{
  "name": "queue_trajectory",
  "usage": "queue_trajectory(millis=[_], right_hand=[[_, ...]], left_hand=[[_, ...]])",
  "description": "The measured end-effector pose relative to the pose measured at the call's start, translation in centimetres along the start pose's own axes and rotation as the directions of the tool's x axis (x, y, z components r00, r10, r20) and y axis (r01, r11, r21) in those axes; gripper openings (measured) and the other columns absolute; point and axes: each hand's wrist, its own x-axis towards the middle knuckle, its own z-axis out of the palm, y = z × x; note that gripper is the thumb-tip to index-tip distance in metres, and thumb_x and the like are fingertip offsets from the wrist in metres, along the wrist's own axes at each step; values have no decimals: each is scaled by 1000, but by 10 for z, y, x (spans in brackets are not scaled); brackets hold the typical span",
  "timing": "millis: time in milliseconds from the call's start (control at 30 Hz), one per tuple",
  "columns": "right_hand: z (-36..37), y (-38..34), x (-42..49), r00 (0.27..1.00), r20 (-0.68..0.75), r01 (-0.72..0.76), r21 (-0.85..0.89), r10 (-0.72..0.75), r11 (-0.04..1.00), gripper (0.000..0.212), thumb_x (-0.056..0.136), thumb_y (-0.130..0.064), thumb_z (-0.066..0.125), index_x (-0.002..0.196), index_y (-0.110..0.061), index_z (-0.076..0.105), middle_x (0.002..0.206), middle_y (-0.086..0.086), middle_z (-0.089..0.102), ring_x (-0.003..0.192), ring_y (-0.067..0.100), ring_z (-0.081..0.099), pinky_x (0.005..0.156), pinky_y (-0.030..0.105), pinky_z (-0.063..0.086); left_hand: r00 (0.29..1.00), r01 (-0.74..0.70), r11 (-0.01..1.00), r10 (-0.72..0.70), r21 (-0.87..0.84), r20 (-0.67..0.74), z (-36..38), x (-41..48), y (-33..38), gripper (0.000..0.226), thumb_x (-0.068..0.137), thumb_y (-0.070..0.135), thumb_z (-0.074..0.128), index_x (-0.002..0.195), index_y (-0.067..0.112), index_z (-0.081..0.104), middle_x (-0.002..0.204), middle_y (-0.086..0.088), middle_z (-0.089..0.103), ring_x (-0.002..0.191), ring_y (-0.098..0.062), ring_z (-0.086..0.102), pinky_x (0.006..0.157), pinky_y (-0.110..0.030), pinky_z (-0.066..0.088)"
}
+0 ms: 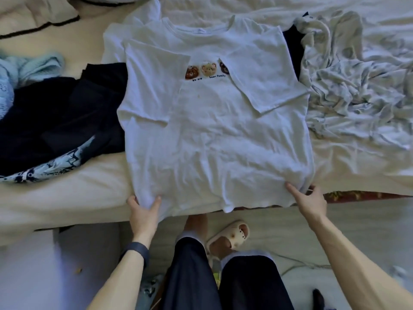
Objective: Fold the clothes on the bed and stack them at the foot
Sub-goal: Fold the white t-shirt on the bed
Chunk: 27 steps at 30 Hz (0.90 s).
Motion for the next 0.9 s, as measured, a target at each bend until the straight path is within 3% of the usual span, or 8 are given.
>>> queue_trajectory(millis=[133,200,333,433,500,667,767,900], right_hand=[[-16,20,9,981,186,69,-44,-60,997,48,78,-65,76,111,-30,71,108,-2,72,102,22,64,91,40,50],[-26,32,11,966,245,74,48,-83,996,45,85,-54,76,119,-25,68,113,-1,70,102,19,65,84,37,51],[-64,49,-5,981,147,61,382,-126,922,28,92,-29,76,114,-16,65,114,8,70,93,21,72,70,33,57],[-88,53,-34,986,62,99,540,-156,836,17,94,-24,74,101,-13,63,100,4,67,77,11,72,59,21,58],[-93,52,-53,987,59,90,564,-148,821,19,97,-20,70,107,-7,61,96,4,64,81,15,67,57,19,58],[-114,43,-89,991,-16,114,651,-136,750,16,101,-18,64,109,-5,60,96,7,63,81,18,64,54,19,57],[-123,48,-105,994,-14,94,592,-107,800,13,100,-16,64,104,-4,60,97,10,61,76,20,63,50,21,57],[-140,70,-125,998,30,-62,521,54,851,11,94,-12,64,96,-1,61,99,14,60,70,25,65,62,32,62]], left_hand=[[973,65,989,-92,135,212,-6,3,-18,42,90,48,69,97,7,62,98,-7,65,92,-29,61,78,-38,48],[972,26,990,-58,138,227,-18,0,-26,37,91,50,67,85,14,60,89,-3,65,87,-27,62,67,-34,45],[970,14,999,-5,-35,245,-58,-10,-45,32,90,44,72,107,17,69,99,2,73,91,-20,69,74,-33,54],[976,33,997,-18,-64,215,-84,-27,-50,31,91,43,71,108,16,69,97,-3,74,68,-15,68,54,-30,50],[981,30,996,-13,-81,194,-95,-40,-45,30,92,42,70,106,16,69,93,-5,73,57,-11,64,47,-27,45],[980,102,976,-65,-191,191,-122,-75,-29,22,91,33,73,103,14,69,88,-2,70,60,-14,59,47,-24,44],[977,158,952,-111,-263,184,-143,-98,-29,22,91,23,74,103,7,66,78,-4,61,58,-13,52,40,-20,40],[961,261,891,-202,-371,189,-164,-129,-37,21,90,19,75,105,9,64,80,-6,61,62,-16,55,40,-21,42]])
